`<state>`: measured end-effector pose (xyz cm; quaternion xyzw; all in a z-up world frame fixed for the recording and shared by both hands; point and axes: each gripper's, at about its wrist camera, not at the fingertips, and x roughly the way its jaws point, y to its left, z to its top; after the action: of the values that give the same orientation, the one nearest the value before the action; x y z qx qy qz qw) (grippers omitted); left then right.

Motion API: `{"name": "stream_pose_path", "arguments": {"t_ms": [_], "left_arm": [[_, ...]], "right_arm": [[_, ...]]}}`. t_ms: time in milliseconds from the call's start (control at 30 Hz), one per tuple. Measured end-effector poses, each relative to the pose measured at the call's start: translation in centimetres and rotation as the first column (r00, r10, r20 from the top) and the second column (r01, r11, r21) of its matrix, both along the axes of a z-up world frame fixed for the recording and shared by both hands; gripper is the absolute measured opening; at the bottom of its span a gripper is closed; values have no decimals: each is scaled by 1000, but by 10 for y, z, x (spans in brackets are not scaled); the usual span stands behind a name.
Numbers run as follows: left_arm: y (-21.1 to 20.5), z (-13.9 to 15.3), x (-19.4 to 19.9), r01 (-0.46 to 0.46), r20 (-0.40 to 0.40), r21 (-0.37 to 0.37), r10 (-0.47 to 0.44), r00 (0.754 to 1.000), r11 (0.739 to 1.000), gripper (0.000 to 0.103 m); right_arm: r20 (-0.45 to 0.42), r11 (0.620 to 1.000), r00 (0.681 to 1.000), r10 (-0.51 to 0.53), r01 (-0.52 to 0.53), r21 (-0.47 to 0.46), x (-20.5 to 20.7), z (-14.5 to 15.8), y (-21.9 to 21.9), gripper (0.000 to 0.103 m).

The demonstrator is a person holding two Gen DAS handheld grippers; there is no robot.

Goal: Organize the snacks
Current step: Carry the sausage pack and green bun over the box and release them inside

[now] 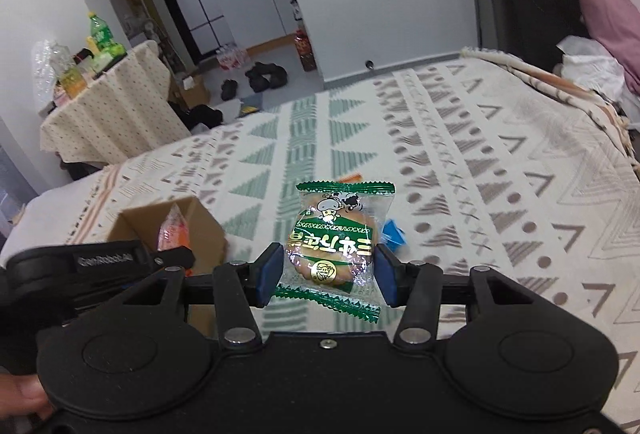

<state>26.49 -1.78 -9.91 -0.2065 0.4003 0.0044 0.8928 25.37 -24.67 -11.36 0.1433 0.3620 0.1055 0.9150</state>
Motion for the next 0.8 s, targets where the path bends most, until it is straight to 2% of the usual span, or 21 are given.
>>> {"name": "stream_pose_path", "arguments": {"t_ms": [133,200,300,800], "left_arm": [[14,4,1,-36,9,-5,36,999,999,21],[24,4,4,-45,-5,-38,45,999,998,21],[34,6,6,-73,-11,-21,73,997,997,21],[89,2,23,-183,-39,-43,181,983,982,21]], "right_arm": [[19,1000,1000,20,-20,7,4,8,14,49],[25,999,999,32,-32,8,8,11,20,49],[31,999,998,51,-52,13,12,13,31,49],[44,989,989,144,-146,32,36,11,83,49]]}}
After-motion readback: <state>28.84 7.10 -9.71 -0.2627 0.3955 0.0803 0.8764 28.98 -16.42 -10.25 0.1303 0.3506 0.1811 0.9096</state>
